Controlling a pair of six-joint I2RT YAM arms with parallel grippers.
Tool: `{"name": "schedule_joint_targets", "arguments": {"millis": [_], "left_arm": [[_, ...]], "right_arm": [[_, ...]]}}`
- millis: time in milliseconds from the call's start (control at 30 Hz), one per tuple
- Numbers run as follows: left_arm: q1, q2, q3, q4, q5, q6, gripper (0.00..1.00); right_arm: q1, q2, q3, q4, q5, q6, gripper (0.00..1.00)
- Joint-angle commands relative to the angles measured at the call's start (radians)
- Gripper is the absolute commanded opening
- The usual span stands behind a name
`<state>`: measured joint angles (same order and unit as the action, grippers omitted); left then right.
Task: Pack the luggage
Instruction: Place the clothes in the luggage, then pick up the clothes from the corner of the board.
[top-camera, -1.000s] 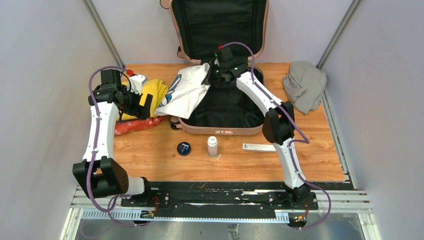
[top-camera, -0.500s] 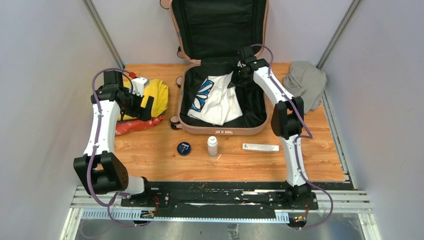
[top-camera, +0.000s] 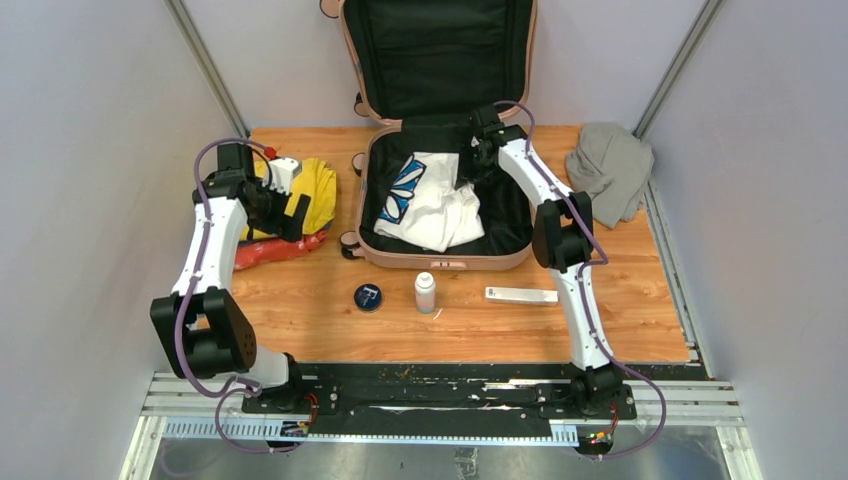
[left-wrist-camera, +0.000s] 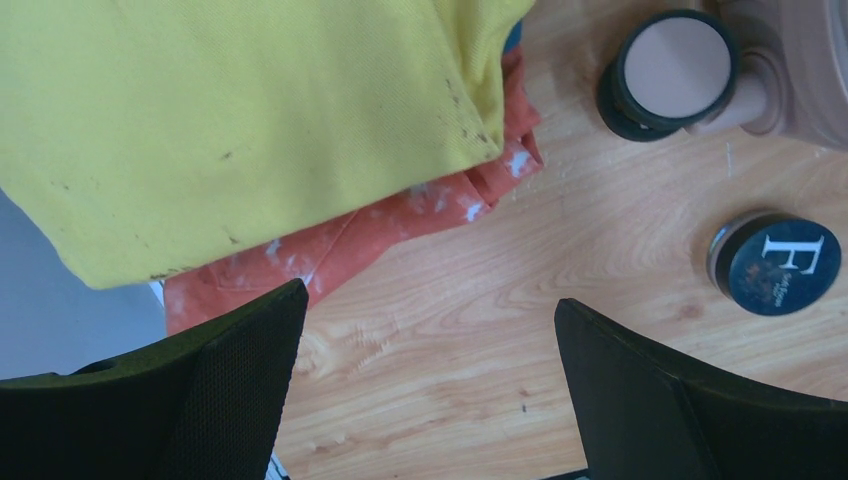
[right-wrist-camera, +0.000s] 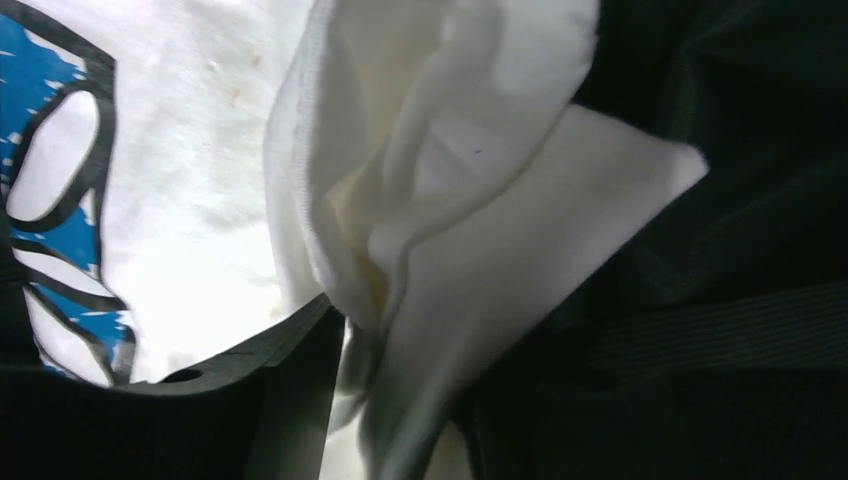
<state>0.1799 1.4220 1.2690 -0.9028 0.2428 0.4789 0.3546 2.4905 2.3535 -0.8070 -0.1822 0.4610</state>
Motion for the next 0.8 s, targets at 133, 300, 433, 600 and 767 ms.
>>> {"name": "schedule_joint_targets", "arguments": {"millis": [133,300,433,600,767], "left_arm": [[-0.080,0.128,0.094,0.131,-0.093,-0.080,1.00],[-0.150,0.225,0.129,0.200,-0.186,-0.084,1.00],[-0.155,0.305,0.155,0.204,-0.227,-0.062,1.00],[-0.155,0.324,0.098,0.220,-0.241,-0.003,1.00],[-0.155,0.292,0.015,0.223,-0.272,0.078,1.00]], "right_arm": [[-0.047,0.036,0.108,-0.092,0.039,-0.071,0.78],[-0.045,-0.071,0.062,-0.138,0.170,-0.119,0.93],[-0.035,-0.266,-0.146,-0.073,0.251,-0.126,1.00],[-0.020,-0.459,-0.324,0.015,0.201,-0.105,1.00],[0.011,-0.539,-0.399,0.048,0.141,-0.079,1.00]]}}
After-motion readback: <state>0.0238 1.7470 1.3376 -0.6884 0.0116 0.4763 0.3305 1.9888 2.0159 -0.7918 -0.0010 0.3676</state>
